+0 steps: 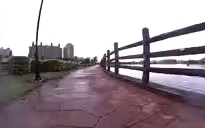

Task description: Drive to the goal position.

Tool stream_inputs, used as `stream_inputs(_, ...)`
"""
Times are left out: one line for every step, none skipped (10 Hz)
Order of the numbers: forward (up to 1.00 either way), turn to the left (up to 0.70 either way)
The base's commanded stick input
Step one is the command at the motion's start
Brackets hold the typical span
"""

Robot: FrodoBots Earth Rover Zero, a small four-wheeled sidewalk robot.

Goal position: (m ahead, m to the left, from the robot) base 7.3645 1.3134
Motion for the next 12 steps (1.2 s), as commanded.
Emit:
stream_inputs(1.0,-0.01)
stream_inputs(1.0,-0.01)
stream_inputs(1.0,-0.01)
stream_inputs(1.0,-0.01)
stream_inputs(1.0,-0.01)
stream_inputs(1.0,-0.01)
stream_inputs(1.0,-0.01)
stream_inputs(1.0,-0.01)
stream_inputs(1.0,-0.01)
stream_inputs(1.0,-0.01)
stream_inputs(1.0,0.06)
stream_inputs(1.0,0.25)
